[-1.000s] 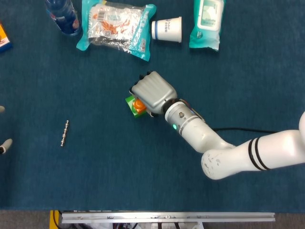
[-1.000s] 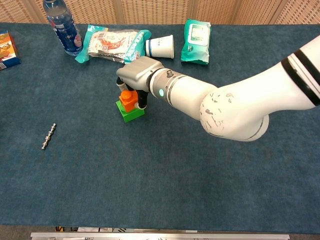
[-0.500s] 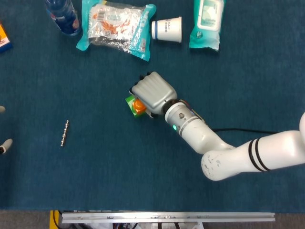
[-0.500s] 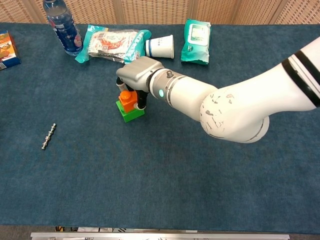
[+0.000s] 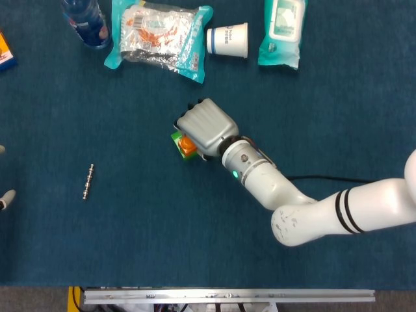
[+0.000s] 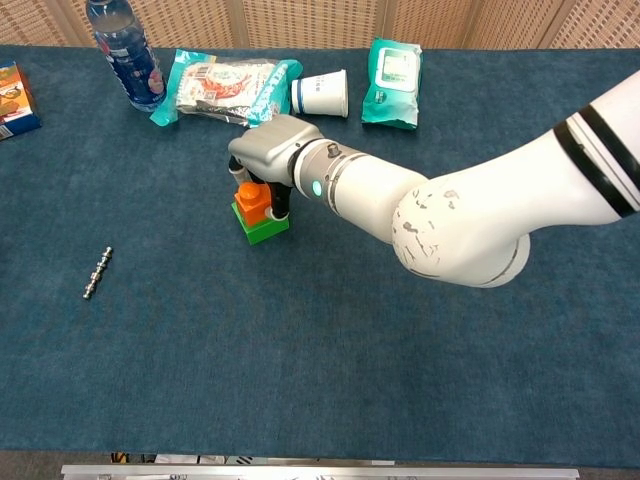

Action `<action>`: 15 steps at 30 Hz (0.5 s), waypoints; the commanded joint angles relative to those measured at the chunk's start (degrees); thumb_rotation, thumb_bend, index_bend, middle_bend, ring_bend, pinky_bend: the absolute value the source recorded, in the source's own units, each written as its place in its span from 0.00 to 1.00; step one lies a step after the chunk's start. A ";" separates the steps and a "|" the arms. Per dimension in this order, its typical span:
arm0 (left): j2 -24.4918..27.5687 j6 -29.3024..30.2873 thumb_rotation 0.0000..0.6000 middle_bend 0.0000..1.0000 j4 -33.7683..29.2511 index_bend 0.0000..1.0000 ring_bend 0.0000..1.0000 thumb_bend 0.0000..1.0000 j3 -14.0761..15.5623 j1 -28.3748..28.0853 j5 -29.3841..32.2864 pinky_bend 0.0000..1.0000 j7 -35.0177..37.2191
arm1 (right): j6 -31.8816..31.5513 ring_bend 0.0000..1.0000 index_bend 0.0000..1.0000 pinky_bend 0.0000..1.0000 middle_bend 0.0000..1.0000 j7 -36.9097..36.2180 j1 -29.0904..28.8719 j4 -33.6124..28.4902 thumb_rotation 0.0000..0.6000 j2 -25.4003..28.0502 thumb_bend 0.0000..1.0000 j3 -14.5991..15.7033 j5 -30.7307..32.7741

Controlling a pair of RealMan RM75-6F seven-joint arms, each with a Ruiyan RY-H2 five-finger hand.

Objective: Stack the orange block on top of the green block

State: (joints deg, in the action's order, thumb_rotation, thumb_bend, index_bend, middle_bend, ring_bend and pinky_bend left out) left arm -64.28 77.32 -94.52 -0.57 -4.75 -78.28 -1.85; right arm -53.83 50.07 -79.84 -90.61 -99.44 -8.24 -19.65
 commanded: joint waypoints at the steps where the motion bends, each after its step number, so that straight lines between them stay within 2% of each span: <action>1: -0.01 0.00 1.00 0.33 0.04 0.28 0.28 0.16 0.00 0.02 0.01 0.26 0.05 | 0.05 0.26 0.57 0.28 0.44 0.31 -0.14 0.15 1.00 -0.21 0.31 0.13 0.12; 15: -0.20 -0.11 1.00 0.33 0.58 0.28 0.28 0.16 0.05 0.09 -0.11 0.26 0.60 | -0.11 0.26 0.57 0.28 0.44 1.45 -0.36 0.79 1.00 -0.80 0.31 0.57 0.49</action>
State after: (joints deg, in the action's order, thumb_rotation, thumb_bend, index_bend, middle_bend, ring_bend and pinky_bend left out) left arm -64.48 77.20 -93.93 -0.51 -4.66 -78.39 -1.24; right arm -53.93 51.53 -80.20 -89.82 -100.25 -7.67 -19.16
